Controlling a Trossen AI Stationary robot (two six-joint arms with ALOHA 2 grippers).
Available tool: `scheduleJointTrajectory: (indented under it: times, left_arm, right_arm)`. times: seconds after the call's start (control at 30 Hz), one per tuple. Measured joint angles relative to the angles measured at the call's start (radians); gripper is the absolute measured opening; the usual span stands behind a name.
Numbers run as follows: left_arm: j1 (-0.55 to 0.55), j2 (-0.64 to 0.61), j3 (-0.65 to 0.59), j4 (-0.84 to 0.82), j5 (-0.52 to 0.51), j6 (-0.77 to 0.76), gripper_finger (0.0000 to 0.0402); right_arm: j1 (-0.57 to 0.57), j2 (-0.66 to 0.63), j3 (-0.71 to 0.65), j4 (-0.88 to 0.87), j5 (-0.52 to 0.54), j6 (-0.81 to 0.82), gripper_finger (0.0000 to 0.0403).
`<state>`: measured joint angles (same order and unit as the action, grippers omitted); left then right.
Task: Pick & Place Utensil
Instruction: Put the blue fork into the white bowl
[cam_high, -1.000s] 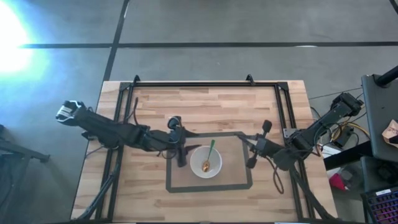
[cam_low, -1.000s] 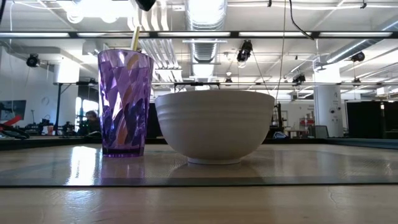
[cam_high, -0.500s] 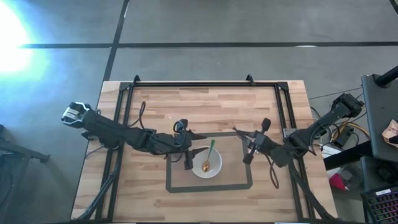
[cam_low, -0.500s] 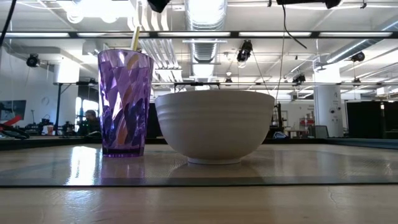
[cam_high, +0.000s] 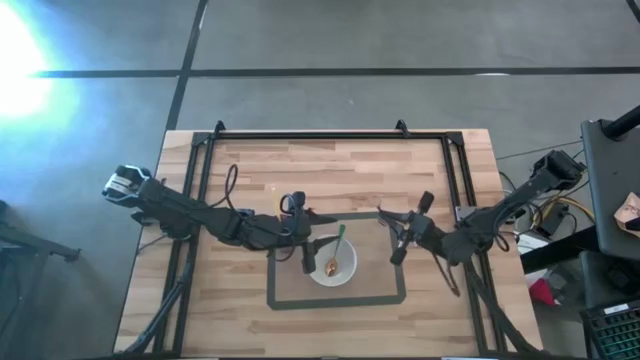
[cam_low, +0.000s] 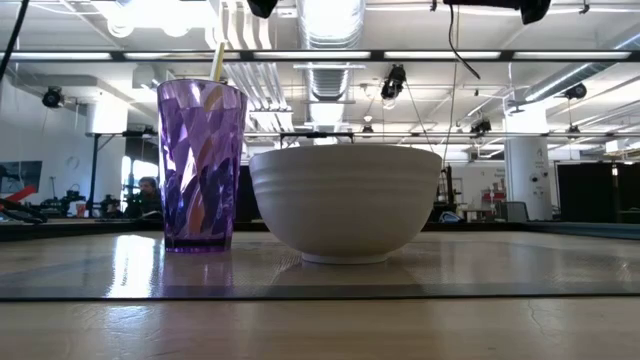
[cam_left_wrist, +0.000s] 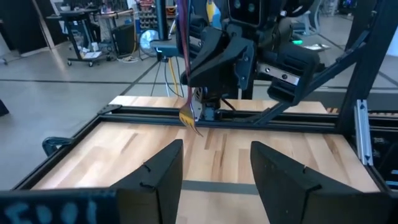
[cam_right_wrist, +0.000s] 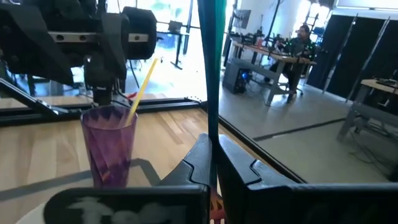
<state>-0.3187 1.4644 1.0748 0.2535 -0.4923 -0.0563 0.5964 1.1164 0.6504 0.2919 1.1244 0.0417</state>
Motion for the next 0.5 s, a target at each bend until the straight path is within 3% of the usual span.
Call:
scheduleJointTrajectory:
  times: [0.13,0.27,0.5]
  left_arm:
    - [0.0,0.0,0.0,0.017,-0.004,0.003,0.0181]
    - [0.0,0.0,0.0,0.021,-0.004,0.014,0.0181]
    - [0.0,0.0,0.0,0.025,-0.004,0.015,0.0181]
  right_arm:
    - [0.0,0.0,-0.042,0.097,-0.013,-0.029,0.0008]
    - [-0.021,0.0,-0.062,0.167,-0.109,-0.044,0.0008]
    - [-0.064,0.0,-0.066,0.194,-0.188,-0.046,0.0008]
